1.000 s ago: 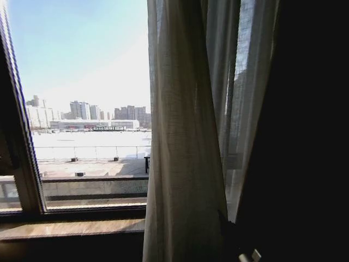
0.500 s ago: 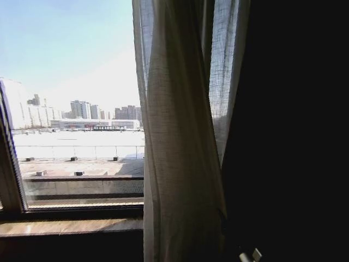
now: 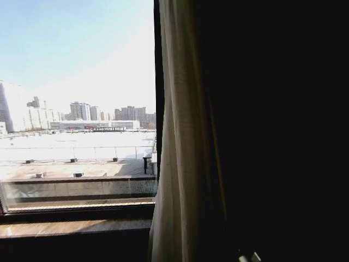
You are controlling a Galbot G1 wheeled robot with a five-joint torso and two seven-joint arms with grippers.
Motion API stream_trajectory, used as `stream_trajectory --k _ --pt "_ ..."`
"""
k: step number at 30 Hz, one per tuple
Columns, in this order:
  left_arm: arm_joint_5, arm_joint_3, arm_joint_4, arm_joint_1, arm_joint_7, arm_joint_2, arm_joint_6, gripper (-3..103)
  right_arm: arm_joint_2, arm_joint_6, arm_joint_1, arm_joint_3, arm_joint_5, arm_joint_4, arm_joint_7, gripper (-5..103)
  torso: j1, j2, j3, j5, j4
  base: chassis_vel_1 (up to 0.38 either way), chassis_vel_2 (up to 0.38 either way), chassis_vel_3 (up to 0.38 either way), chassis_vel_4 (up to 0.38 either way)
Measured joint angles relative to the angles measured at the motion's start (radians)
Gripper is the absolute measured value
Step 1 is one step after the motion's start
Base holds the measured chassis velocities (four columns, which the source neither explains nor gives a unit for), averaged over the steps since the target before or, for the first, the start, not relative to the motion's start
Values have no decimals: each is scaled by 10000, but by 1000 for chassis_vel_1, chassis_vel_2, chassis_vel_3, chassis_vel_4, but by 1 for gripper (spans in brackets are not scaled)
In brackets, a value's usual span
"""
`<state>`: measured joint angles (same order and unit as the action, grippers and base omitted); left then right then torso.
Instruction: Open the curtains by pulling them apart, changing their state from closed to fully open.
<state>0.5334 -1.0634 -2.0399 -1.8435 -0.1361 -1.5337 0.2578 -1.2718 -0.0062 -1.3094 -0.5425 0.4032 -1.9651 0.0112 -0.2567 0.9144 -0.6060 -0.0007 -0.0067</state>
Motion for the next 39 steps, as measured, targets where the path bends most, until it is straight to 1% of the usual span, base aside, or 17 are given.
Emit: stream_trajectory --k 7,13,14,15,17,18,21,22,24,26,27,29,30,32,33,37,39 --pt "0 5 -25 -17 -3 27 3 100 -12 0 -40 -8 27 -63 16 0 0 0 0 12 -4 13 17 -13 -16" --pt "0 0 -63 -74 -5 7 12 100 -33 -6 -110 28 -72 -150 48 0 0 0 -1 5 -4 0 0 0 0" --pt "0 -2 -63 -76 -6 6 17 100 -48 5 -125 36 -120 -167 49 5 0 -1 0 6 -3 0 0 0 0" --pt "0 -2 -63 -76 -6 6 17 100 -48 5 -125 36 -120 -167 49 5 0 -1 0 6 -3 0 0 0 0" --pt "-3 -2 -64 -77 -14 -12 23 100 -80 34 -248 93 -363 -267 8 16 0 -1 -1 6 -3 0 0 0 0" --pt "-3 -2 -64 -77 -14 -12 23 100 -80 34 -248 93 -363 -267 8 16 0 -1 -1 6 -3 0 0 0 0" --pt "-30 21 -85 -75 -28 -38 24 100 -163 56 -462 261 -651 -427 -72 32 0 0 0 8 -4 0 0 0 0" --pt "-30 21 -85 -75 -28 -38 24 100 -163 56 -462 261 -651 -427 -72 32 0 0 0 8 -4 0 0 0 0" --pt "-41 27 -86 -75 -35 -44 24 100 -210 59 -540 293 -737 -479 -98 37 0 0 0 7 -3 0 0 0 0" --pt "-53 31 -86 -79 -45 -45 24 100 -339 90 -788 318 -861 -610 -126 48 0 0 0 5 -3 0 0 0 0" --pt "-53 31 -86 -79 -45 -45 24 100 -339 90 -788 318 -861 -610 -126 48 0 0 0 5 -3 0 0 0 0" --pt "-57 31 -85 -79 -47 -43 24 100 -414 176 -929 317 -905 -650 -130 59 0 0 1 6 -4 0 0 0 0" --pt "-57 31 -85 -79 -47 -43 24 100 -414 176 -929 317 -905 -650 -130 59 0 0 1 6 -4 0 0 0 0" --pt "-80 50 -78 -50 -50 -43 24 100 -509 324 -1021 320 -915 -656 -111 70 0 0 1 6 -3 0 0 0 0" --pt "-80 50 -78 -50 -50 -43 24 100 -509 324 -1021 320 -915 -656 -111 70 0 0 1 6 -3 0 0 0 0" --pt "-111 72 -87 -4 -51 -39 -3 100 -588 448 -1011 335 -916 -655 -87 91 0 0 1 5 -3 0 0 0 0" --pt "-114 72 -87 2 -50 -34 -9 100 -605 455 -1007 335 -926 -654 -87 91 0 0 0 5 -3 0 0 0 0"
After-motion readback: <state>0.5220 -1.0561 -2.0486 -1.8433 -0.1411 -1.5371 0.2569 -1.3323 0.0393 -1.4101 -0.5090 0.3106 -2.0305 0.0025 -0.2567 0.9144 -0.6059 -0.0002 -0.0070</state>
